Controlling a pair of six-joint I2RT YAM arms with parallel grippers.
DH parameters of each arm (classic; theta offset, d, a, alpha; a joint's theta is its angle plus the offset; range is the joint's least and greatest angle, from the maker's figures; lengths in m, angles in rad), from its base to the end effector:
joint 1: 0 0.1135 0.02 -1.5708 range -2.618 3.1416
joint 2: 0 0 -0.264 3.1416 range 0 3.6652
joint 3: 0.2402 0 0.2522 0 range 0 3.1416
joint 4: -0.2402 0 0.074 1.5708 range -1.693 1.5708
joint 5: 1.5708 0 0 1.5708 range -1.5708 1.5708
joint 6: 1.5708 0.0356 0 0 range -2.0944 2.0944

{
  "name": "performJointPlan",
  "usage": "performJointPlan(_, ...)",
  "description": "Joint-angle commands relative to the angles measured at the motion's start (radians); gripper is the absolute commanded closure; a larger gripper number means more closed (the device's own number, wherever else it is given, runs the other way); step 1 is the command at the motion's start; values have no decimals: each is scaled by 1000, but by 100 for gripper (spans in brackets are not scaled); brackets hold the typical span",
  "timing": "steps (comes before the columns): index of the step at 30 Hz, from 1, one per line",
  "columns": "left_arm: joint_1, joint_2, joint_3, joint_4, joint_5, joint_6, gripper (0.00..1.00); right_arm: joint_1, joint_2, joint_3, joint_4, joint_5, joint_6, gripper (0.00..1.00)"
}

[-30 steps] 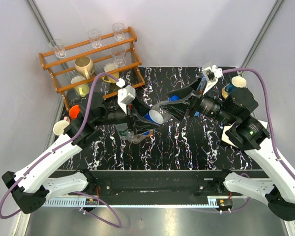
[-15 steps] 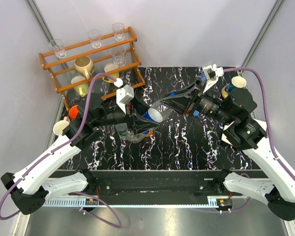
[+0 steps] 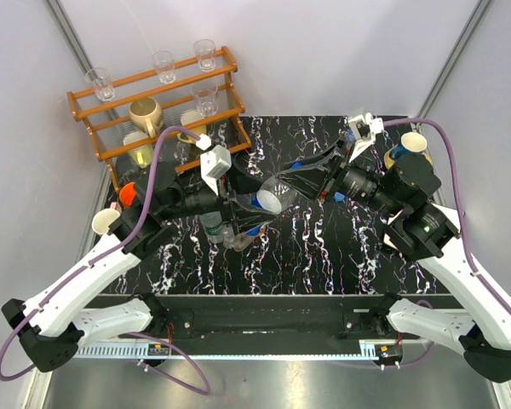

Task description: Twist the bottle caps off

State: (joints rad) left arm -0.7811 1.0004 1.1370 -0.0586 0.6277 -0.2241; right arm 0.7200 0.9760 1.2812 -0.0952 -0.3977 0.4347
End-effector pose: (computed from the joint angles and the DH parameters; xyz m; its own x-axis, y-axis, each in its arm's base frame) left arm 0.1376 -0.1658 0.4365 -0.1651 -0.0896 -0.9822 0.9733 0.1463 -0.1769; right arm 0.1354 0.1371 0.4853 -0.2338 0.3114 -0.9211 -0.8757 0.3442 0.3387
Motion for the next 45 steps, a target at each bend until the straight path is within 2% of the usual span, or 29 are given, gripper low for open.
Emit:
performJointPlan(1, 2, -26, 1, 54, -26, 8, 21, 4, -13, -2, 58, -13, 7, 100)
performJointPlan(5, 2, -32, -11, 55, -20, 11, 9, 2, -14, 3, 75, -7, 21, 100)
performJointPlan(6, 2, -37, -19, 55, -20, 11, 1, 2, -13, 9, 84, -16, 27, 100)
performJointPlan(18, 2, -20, -48, 98, -5, -14, 1, 4, 20, 15, 186, -87, 124, 100)
performJointPlan(22, 2, -3, -45, 120, 44, -18, 1, 2, 23, 12, 199, -95, 136, 100)
performJointPlan(25, 2, 15, -43, 131, 73, -23, 6, 2, 24, 6, 204, -98, 141, 100)
performJointPlan(28, 2, 27, -37, 128, 89, -34, 1, 2, 21, 0, 204, -90, 133, 100)
performJointPlan(36, 2, 21, -49, 144, 156, -32, 1, 2, 12, -22, 206, -73, 125, 100)
performJointPlan(39, 2, 33, -48, 143, 188, -31, 11, 2, 10, -29, 215, -78, 131, 100)
performJointPlan(40, 2, 38, -46, 141, 194, -31, 21, 2, 10, -31, 216, -78, 133, 100)
performJointPlan(43, 2, 44, -42, 135, 211, -24, 37, 4, 9, -31, 212, -78, 131, 100)
performJointPlan(45, 2, 46, -42, 132, 213, -18, 41, 4, 4, -33, 213, -79, 131, 100)
